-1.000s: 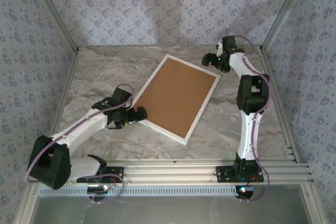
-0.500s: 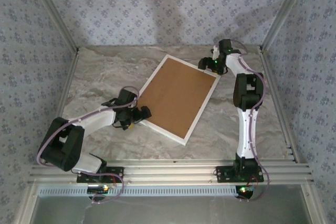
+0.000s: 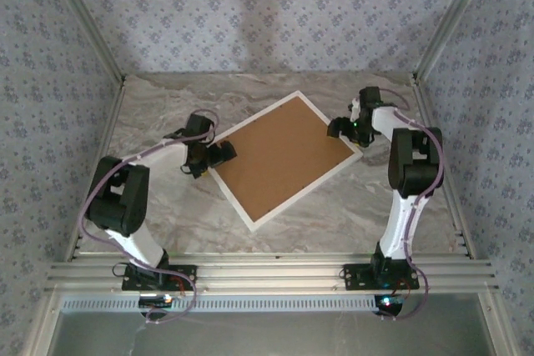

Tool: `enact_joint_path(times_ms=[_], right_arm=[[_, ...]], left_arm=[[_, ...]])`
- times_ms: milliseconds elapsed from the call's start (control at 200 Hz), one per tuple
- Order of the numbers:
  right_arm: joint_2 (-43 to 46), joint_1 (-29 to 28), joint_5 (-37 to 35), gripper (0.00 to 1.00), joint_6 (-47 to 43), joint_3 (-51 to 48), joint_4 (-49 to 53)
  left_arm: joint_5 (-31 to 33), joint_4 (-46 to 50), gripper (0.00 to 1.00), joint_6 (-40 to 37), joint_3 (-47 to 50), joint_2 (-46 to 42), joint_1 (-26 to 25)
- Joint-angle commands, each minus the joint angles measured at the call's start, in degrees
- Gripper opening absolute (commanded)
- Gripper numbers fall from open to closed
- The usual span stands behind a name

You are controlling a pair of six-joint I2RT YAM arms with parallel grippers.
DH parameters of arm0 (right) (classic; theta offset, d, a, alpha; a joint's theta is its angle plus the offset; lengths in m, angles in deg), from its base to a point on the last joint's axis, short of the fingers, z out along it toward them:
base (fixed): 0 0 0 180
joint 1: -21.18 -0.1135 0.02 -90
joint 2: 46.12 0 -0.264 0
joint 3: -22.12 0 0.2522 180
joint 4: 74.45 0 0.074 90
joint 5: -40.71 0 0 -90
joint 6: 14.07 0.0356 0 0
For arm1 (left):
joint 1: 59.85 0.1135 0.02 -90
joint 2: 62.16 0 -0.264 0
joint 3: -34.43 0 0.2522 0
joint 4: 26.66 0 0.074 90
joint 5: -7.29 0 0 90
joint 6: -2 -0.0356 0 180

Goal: Put the photo into the frame

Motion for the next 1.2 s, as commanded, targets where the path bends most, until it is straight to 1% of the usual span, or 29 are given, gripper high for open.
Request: enact_joint_path(times_ms=[0,65,80,300,460,570,585,745,870,954,1004,1104,1194], right_arm=[[5.83,-1.78,2.00,0.85,3.82,-6.82,0.64],[8.81,-2.40,3.26,0.85,4.29,-9.90,0.06],[9.44,-2.57,3.42,0.85,4.32,-12.07,0.06],[18.56,-6.51,3.09,0.87,7.95,-22.26,1.46],[22.52,-7.24,2.70,0.91,8.74,-23.11,4.27],[24.03,-7.04,1.69,1.00,8.10,-21.32,5.13],[24.00,-7.00,1.10,1.00,7.57,-20.89,6.62],[21.27,-6.28,-5.59,1.00,1.10,-15.37,12.64],[19.71,-5.93,-10.82,1.00,-2.48,-13.44,14.76],[20.32,-5.41,-11.95,1.00,-3.54,-13.60,14.97],[20.62,-4.65,-12.11,0.98,-3.68,-13.77,15.02],[20.74,-3.65,-13.33,0.95,-4.00,-13.47,15.97],[20.65,-3.21,-14.22,0.93,-4.20,-13.34,16.38]], left_arm=[[-3.58,-5.08,0.98,-4.08,-6.73,3.08,-0.21],[-4.18,-4.31,0.98,-5.04,-9.75,5.55,0.05],[-4.30,-4.03,0.98,-5.36,-10.49,6.15,0.10],[-6.24,0.68,0.98,-8.45,-19.70,12.92,1.02],[-6.12,3.66,0.98,-10.97,-24.52,15.63,1.40],[-4.91,6.00,0.98,-12.76,-26.06,15.78,2.20],[-4.68,6.38,0.98,-13.02,-26.11,15.56,2.33],[-1.33,10.22,0.99,-15.49,-23.00,12.01,3.05],[-1.83,10.44,0.98,-16.51,-16.18,7.12,3.05],[-2.17,10.86,0.98,-17.05,-11.91,3.47,2.96],[-1.98,11.12,0.97,-17.28,-9.71,1.67,2.92],[-1.27,12.45,0.91,-18.23,-7.04,-0.90,2.80],[0.55,13.59,0.81,-19.62,-5.93,-1.73,2.37]])
